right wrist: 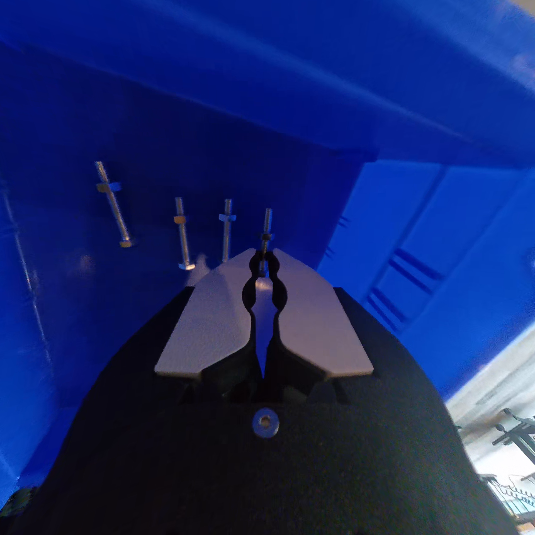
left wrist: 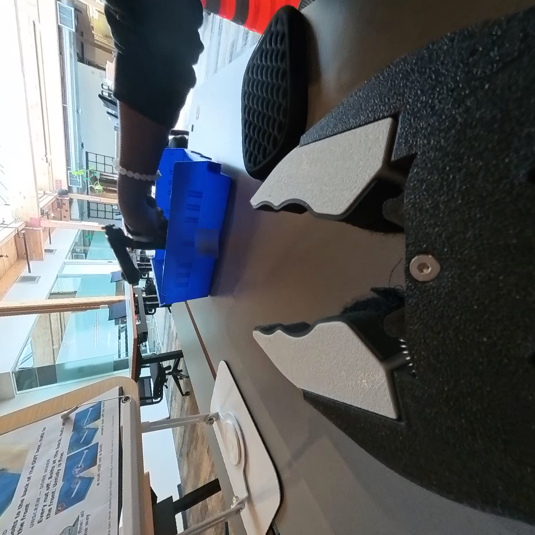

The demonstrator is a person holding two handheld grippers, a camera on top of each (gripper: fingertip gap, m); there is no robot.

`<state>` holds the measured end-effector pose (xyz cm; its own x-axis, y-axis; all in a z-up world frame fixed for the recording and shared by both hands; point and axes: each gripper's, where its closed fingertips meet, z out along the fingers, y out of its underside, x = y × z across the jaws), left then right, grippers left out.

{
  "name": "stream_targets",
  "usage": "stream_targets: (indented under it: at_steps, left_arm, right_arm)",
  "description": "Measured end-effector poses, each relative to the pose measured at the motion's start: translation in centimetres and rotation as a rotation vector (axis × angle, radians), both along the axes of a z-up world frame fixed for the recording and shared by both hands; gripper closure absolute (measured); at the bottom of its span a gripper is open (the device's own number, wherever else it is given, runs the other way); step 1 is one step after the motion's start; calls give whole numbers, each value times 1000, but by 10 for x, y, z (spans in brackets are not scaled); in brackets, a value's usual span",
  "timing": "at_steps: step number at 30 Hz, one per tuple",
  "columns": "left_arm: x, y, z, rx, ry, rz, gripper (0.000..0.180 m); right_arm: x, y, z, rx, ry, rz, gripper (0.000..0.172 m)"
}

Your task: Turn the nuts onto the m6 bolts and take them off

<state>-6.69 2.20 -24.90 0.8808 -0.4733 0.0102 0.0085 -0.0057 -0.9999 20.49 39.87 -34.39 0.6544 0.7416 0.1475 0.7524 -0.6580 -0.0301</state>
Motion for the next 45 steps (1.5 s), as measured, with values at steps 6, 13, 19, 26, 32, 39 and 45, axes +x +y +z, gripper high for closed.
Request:
stream_targets:
  at_steps: [6, 13, 19, 26, 32, 39, 45]
  left_arm:
    - [0, 0, 0, -3, -5, -3, 106]
    - [-1, 0, 0, -6, -14, -1, 106]
    - [-1, 0, -1, -9, -10, -1, 107]
    - [-2, 1, -2, -16, 12, 10, 106]
    - [-8, -8, 15, -30, 113, 71, 102]
    - [-14, -59, 62, -44, 205, 196, 103]
    - [-96, -136, 91, -154, 411, 595, 105]
  right_arm:
    - [1, 2, -3, 6, -4, 17, 165]
    - [-6, -9, 44, 121, 138, 104, 136]
    - [19, -30, 94, 250, 255, 159, 101]
    - [77, -37, 103, 293, 280, 95, 99]
    - [97, -46, 88, 261, 320, 65, 102]
    - [102, -55, 60, 190, 331, 67, 114]
    - [106, -61, 51, 192, 339, 76, 117]
